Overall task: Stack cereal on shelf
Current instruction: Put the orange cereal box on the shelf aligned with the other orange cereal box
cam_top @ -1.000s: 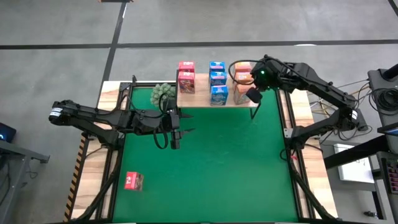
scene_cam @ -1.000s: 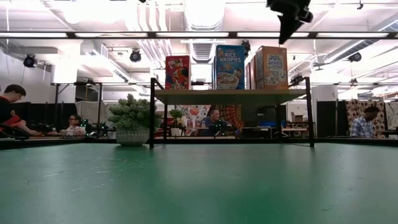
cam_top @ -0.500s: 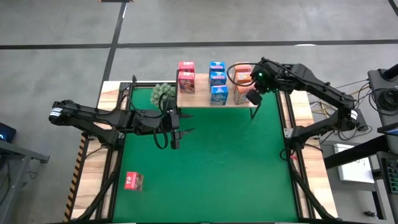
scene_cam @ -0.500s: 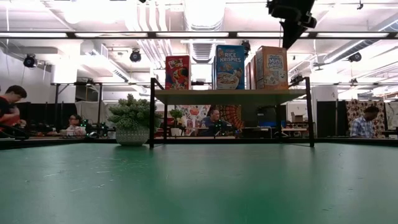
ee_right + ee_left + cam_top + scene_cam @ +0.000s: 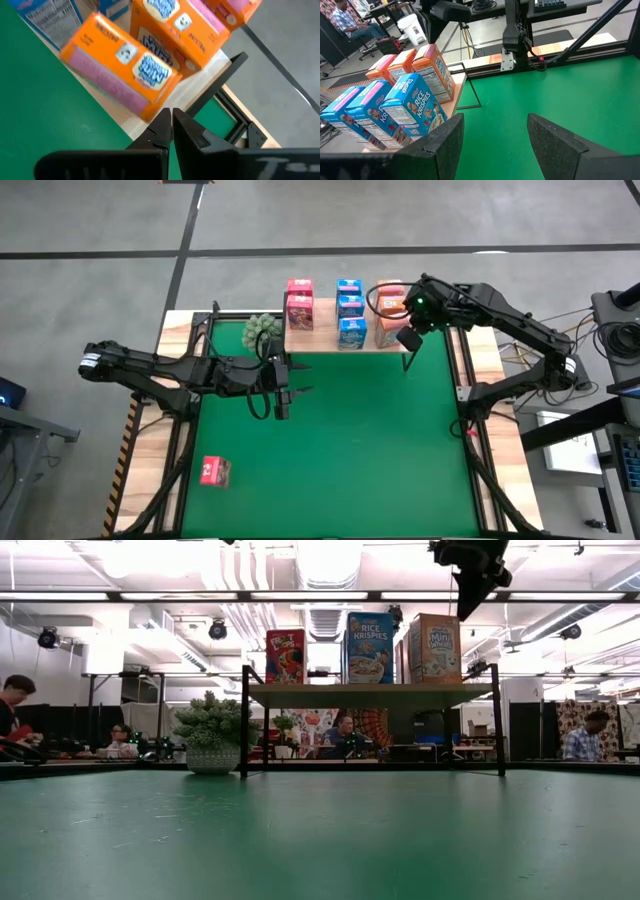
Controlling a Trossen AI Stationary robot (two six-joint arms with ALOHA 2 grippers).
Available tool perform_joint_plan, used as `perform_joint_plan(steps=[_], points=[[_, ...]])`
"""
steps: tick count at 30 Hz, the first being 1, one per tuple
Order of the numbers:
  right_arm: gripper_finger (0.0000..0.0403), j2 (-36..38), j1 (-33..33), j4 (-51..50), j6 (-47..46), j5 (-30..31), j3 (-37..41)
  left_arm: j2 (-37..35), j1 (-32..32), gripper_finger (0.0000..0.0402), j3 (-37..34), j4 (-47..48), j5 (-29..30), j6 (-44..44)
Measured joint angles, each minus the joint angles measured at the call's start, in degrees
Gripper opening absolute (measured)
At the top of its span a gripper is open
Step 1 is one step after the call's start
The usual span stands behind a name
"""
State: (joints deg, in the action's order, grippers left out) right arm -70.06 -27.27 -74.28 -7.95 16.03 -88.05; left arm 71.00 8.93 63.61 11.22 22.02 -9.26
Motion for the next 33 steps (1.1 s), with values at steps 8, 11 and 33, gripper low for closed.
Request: perform_joint_plan(steps=[8, 11, 33], points=[[0.0009, 0.1, 0.0, -1.9, -0.5, 0.1, -0.3, 0.0, 0.0, 0.0201, 0.0, 0.0, 0.0, 0.4], [0.0009, 0.2, 0.0, -1.1, -0.9, 0.5, -1.7, 0.0, 0.0, 0.0201, 0.0, 0.0, 0.0, 0.4], [0.0009, -1.5, 0.0, 10.3, 7.0, -4.9, 1.1, 0.0, 0.0, 0.0201, 0.0, 0.0, 0.0, 1.3]])
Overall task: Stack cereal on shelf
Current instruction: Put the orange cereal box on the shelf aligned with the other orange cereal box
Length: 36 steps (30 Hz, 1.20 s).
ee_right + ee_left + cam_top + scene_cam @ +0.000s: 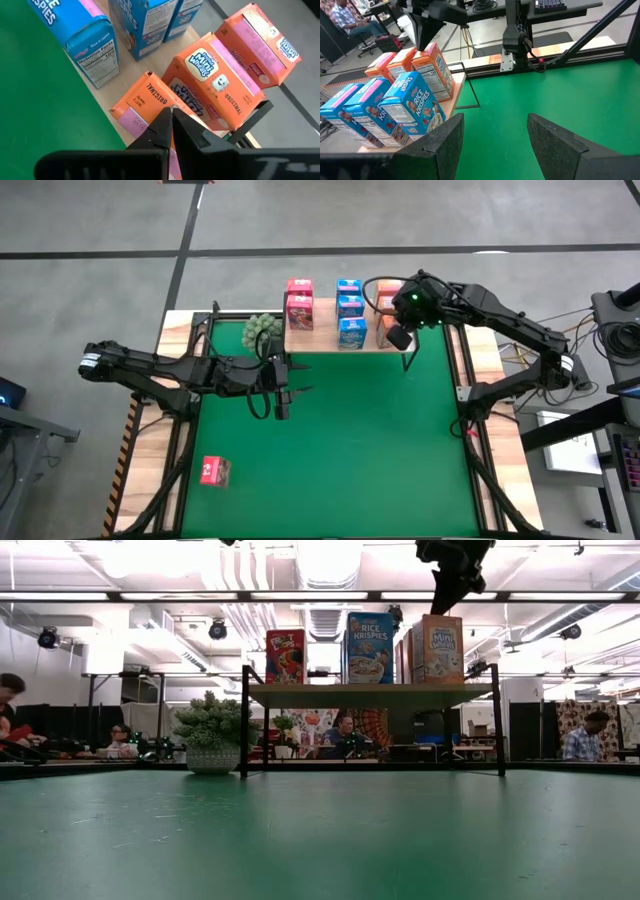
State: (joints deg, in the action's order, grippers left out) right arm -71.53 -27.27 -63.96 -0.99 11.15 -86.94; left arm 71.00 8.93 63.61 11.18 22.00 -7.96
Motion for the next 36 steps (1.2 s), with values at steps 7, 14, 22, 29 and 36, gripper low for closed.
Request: perform_joint_plan(steps=[7, 14, 22, 29, 36], points=[[0.0009, 0.1, 0.0, -0.2, -1.7, 0.8, 0.0, 0.0, 0.0, 0.0201, 0.0, 0.0, 0.0, 0.1], [0.0009, 0.2, 0.0, -0.5, -2.5, 0.8, 0.1, 0.0, 0.0, 0.0201, 0.0, 0.0, 0.0, 0.1], [0.0009, 0.2, 0.0, -0.1, -2.4, 0.8, 0.1, 0.0, 0.0, 0.0201, 0.0, 0.0, 0.0, 0.2], [0.0009, 0.3, 0.0, 0.0, -2.1, 0.8, 0.1, 0.0, 0.0, 0.0201, 0.0, 0.0, 0.0, 0.6], [0.0009, 1.1, 0.0, 0.0, -2.0, 0.9, 0.1, 0.0, 0.0, 0.0201, 0.0, 0.0, 0.0, 1.1]])
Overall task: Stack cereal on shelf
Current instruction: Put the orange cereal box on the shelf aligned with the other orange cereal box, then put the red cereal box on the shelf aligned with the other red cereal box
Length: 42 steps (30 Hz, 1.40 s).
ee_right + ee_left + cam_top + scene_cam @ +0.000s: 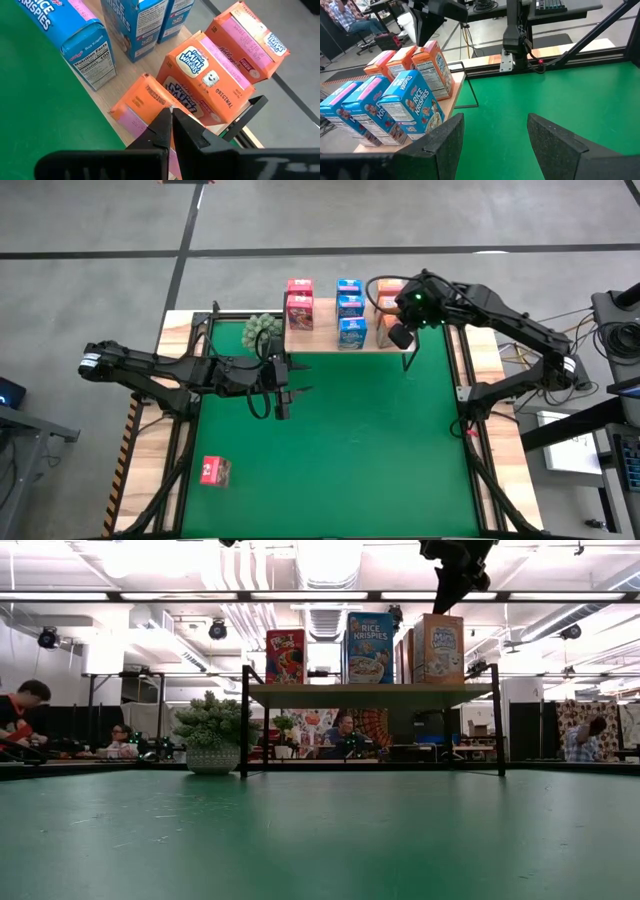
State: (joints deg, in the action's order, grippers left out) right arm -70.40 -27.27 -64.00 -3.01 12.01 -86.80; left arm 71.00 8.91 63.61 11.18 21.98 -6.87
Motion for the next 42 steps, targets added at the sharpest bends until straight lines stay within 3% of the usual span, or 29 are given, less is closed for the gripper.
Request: perform_joint_plan(steps=[10, 16, 21, 29, 33, 42], points=[[0.0009, 0.6, 0.0, 0.2, 1.1, 0.0, -0.1, 0.0, 0.0, 0.0201, 0.0, 1.6, 0.0, 6.3], [0.0009, 1.2, 1.5, 0.3, 2.7, 0.0, -0.1, 0.0, 0.0, 0.0201, 0.0, 7.6, 0.0, 18.0], [0.0009, 3.4, 5.1, 3.7, 4.3, 0.0, -0.1, 0.6, 0.1, 0.0201, 2.0, 23.5, -0.4, 36.0], [0.0009, 5.7, 12.9, 9.2, 7.3, 0.0, 0.2, 7.9, 0.7, 0.0201, 17.3, 56.3, -9.1, 53.3], [0.0009, 6.0, 16.8, 9.1, 7.5, 0.0, 0.4, 10.5, 3.9, 0.0201, 19.1, 63.4, -14.0, 61.7], [0.0009, 6.0, 24.0, 10.3, 7.5, 0.0, 1.5, 10.7, 18.7, 0.0201, 14.8, 64.9, -15.4, 87.7]])
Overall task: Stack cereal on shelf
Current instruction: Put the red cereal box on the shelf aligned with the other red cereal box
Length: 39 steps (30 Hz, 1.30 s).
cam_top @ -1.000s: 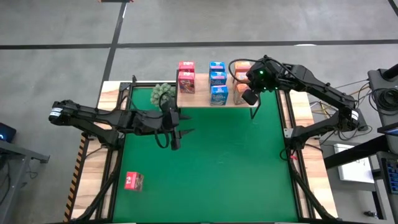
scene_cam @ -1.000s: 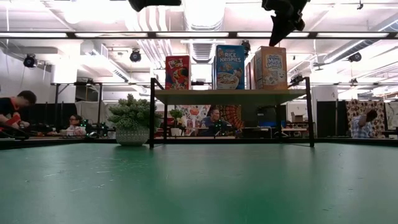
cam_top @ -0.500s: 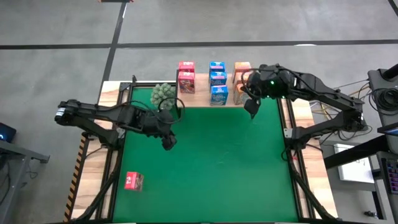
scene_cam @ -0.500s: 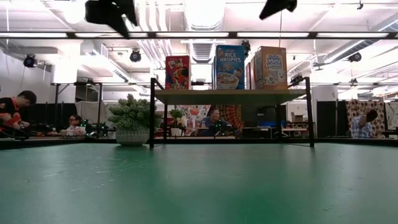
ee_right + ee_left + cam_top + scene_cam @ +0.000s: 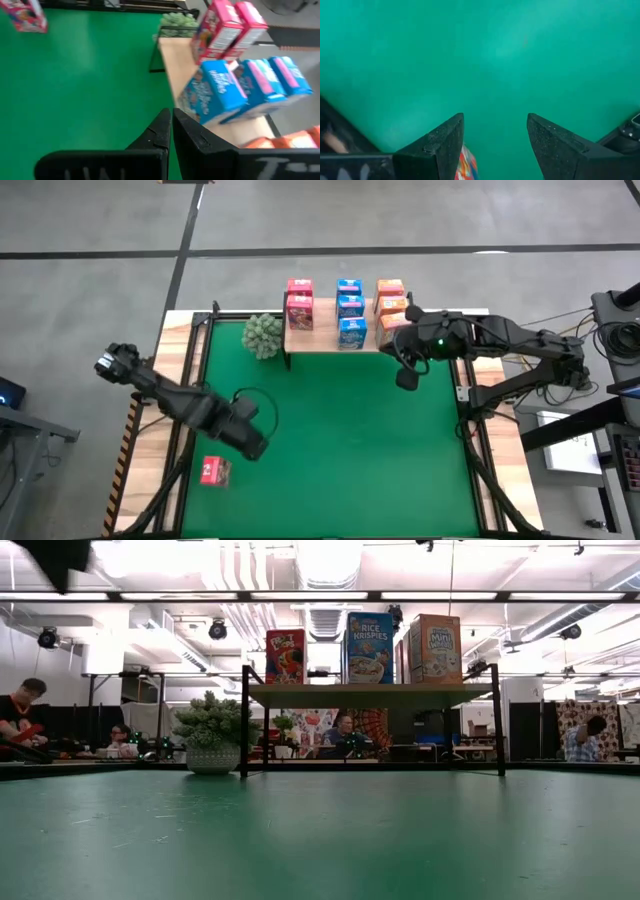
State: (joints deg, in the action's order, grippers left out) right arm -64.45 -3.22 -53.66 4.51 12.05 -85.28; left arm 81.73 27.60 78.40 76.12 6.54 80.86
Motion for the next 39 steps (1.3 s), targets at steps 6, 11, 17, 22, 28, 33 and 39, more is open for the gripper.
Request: perform_joint_plan(steps=[6, 11, 17, 22, 28, 33, 39], points=[[0.0009, -0.1, 3.3, 1.9, -1.4, 0.0, 1.2, 0.0, 10.3, 0.0201, -1.8, 0.8, -0.7, 17.3], [0.0009, -0.2, 4.9, 2.6, -1.5, 0.0, 1.3, -0.1, 18.8, 0.0204, -2.9, 1.1, -3.4, 28.9], [0.0009, -0.2, 5.1, 3.4, -1.4, 0.1, 1.3, -0.7, 26.0, 0.0236, -5.0, 2.6, -4.3, 44.4], [0.0009, -0.6, 5.1, 3.4, -1.0, 0.1, 1.3, -0.4, 27.3, 0.0261, -6.7, 2.3, -4.3, 48.8], [0.0009, -1.0, 5.1, 3.4, -0.9, 0.1, 1.3, -0.4, 27.2, 0.0267, -9.8, -1.2, -4.2, 50.2], [0.0009, -1.0, 5.1, 3.2, -0.4, 0.1, 1.3, -0.4, 27.2, 0.0268, -11.4, -1.7, -4.2, 51.7], [0.0009, -1.0, 5.1, 3.2, 0.0, 0.0, 1.3, -0.4, 27.2, 0.0261, -13.3, -3.6, -4.2, 51.7]])
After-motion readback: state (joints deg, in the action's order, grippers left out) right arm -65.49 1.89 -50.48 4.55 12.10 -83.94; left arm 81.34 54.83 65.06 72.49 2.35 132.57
